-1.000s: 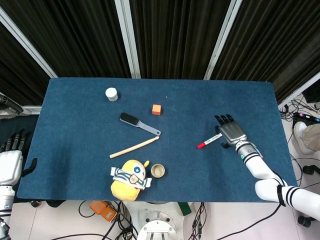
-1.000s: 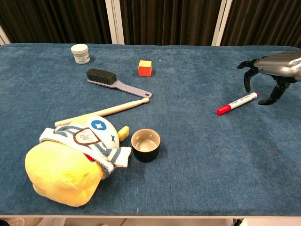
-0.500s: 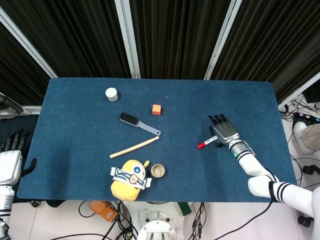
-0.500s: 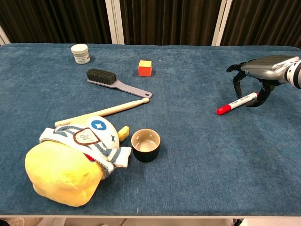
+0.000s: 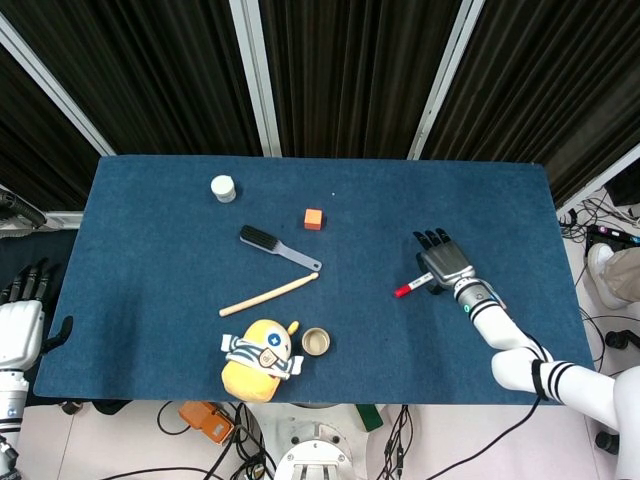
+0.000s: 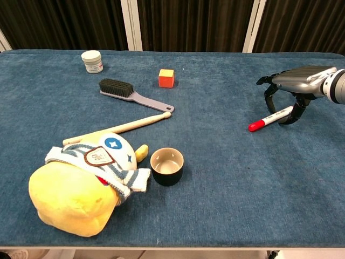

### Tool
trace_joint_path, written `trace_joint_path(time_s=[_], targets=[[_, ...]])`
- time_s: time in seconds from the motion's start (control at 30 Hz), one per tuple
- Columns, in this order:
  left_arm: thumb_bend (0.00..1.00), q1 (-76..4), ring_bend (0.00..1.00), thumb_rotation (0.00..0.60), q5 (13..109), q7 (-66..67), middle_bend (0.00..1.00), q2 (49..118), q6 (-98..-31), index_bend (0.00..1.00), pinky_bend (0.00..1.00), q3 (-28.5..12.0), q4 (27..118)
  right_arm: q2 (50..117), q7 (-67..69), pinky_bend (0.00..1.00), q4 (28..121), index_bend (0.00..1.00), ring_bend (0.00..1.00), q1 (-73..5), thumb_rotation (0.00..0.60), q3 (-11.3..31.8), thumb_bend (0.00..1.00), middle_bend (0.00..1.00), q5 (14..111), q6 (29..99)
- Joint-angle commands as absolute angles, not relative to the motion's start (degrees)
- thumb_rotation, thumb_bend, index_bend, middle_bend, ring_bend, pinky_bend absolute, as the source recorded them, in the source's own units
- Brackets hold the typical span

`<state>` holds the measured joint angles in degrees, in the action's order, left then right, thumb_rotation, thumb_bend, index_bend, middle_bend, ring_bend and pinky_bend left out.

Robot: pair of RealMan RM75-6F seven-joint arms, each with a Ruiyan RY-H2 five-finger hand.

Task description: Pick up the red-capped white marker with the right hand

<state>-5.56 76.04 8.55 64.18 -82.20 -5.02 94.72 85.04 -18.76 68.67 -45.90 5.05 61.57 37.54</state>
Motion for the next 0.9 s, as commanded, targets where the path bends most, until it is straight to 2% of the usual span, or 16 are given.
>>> trace_joint_path(time_s=[0.03,0.47,0.7,0.9], targets=[[0.34,-5.6,0.02,0.600,76.1,8.5,0.00,64.2,-82.2,0.08,0.16,-5.0,94.7,85.2,-18.6,0.05,68.5,0.56,0.06,-46.1,0.600,5.0,0.40,0.01,61.6,37.4],[0.34,-5.5,0.02,0.600,75.9,8.2,0.00,63.9,-82.1,0.08,0.16,-5.0,94.9,85.8,-18.2,0.05,67.9,0.61,0.07,-46.7,0.600,5.1,0.53,0.02,61.6,37.6],[0.34,-5.5,0.02,0.600,75.7,8.1,0.00,64.0,-82.1,0.08,0.16,-5.1,94.9,82.4,-15.5,0.06,72.9,0.61,0.07,-46.6,0.600,8.2,0.55,0.01,62.9,41.7],[0.34,-5.5,0.02,0.600,75.9,8.3,0.00,64.0,-82.1,0.08,0.16,-5.0,95.0,77.2,-15.0,0.06,80.8,0.62,0.07,-47.4,0.600,12.8,0.55,0.02,64.3,46.9]])
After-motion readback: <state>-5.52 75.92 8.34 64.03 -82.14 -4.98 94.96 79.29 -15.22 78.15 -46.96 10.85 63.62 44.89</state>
